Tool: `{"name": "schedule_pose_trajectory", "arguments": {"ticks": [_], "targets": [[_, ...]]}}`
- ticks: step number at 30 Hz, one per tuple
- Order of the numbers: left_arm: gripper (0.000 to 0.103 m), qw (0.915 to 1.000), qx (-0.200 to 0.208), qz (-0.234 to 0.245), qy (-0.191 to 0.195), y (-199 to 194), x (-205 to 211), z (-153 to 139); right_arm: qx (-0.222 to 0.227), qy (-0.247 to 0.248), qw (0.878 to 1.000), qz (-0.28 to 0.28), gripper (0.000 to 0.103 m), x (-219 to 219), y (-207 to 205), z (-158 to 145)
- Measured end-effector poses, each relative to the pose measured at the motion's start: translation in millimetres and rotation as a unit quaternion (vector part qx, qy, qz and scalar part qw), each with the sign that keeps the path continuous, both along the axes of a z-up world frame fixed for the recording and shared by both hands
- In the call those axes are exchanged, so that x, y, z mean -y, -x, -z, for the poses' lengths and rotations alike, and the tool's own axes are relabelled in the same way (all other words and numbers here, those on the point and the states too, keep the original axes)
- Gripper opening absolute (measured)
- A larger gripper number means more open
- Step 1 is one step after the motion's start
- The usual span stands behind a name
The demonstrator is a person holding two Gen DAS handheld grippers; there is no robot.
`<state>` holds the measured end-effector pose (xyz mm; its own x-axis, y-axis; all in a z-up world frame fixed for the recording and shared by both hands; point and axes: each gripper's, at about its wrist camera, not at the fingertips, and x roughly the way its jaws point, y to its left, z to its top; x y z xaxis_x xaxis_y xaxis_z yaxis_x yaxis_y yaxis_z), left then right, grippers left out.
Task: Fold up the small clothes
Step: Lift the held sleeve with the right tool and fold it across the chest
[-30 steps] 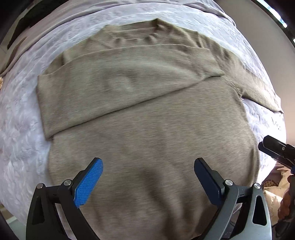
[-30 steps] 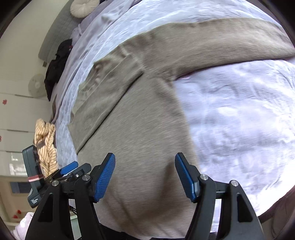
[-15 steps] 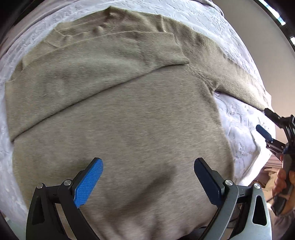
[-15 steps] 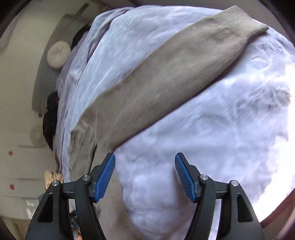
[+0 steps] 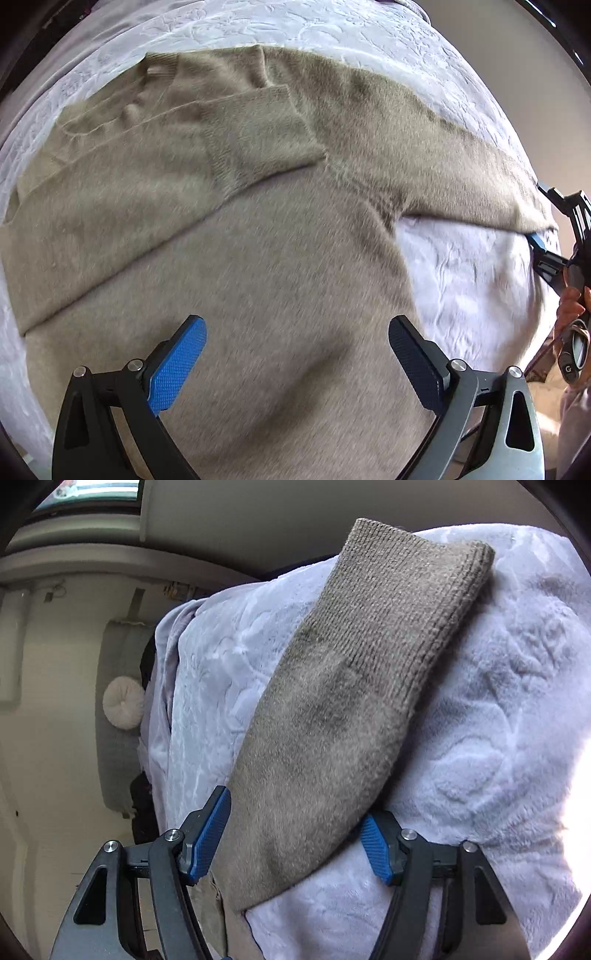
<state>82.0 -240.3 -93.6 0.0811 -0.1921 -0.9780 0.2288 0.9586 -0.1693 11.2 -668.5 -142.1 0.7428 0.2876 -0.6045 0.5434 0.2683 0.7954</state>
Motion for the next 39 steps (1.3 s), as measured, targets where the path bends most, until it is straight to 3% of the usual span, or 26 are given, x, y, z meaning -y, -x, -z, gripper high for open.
{"name": "schedule_pose_trajectory", "arguments": {"ticks": [3,5,7,9,15,19,22,28,33,39], "targets": [[0.099,0.9998,0.016,-0.006,0.007,-12,10,-2,0.021,-0.017,0.999,0.019,0.069,2,-5,1],[0.099,0.9991,0.041,-0.012,0.002,-20,15,-8,0.033,-0.032,0.998,0.031,0.056,2,-8,1],[0.099,0.9976,0.067,-0.015,-0.002,-30,21,-13,0.043,-0.050,0.997,0.036,0.022,1,-13,1],[0.099,0.9958,0.089,-0.021,-0.009,-43,28,-15,0.051,-0.059,0.996,0.033,0.011,-1,-18,0],[0.099,0.9931,0.113,-0.020,-0.023,-71,45,0,0.123,-0.081,0.989,0.007,0.009,-18,-39,-25],[0.099,0.9929,0.097,0.023,-0.064,-68,61,27,0.174,-0.092,0.980,-0.021,0.009,-37,-59,-52],[0.099,0.9918,0.111,0.035,-0.053,-59,55,19,0.195,-0.088,0.976,-0.047,0.009,-53,-74,-70],[0.099,0.9922,0.125,0.000,-0.005,-48,-5,-13,0.222,-0.062,0.965,-0.124,0.009,-111,-120,-108],[0.099,0.9880,0.151,-0.030,-0.014,-40,-76,-31,0.223,-0.011,0.949,-0.223,0.009,-190,-158,-132],[0.099,0.9824,0.157,-0.094,-0.037,-32,-161,-28,0.193,0.047,0.915,-0.352,0.010,-313,-197,-128]]}}
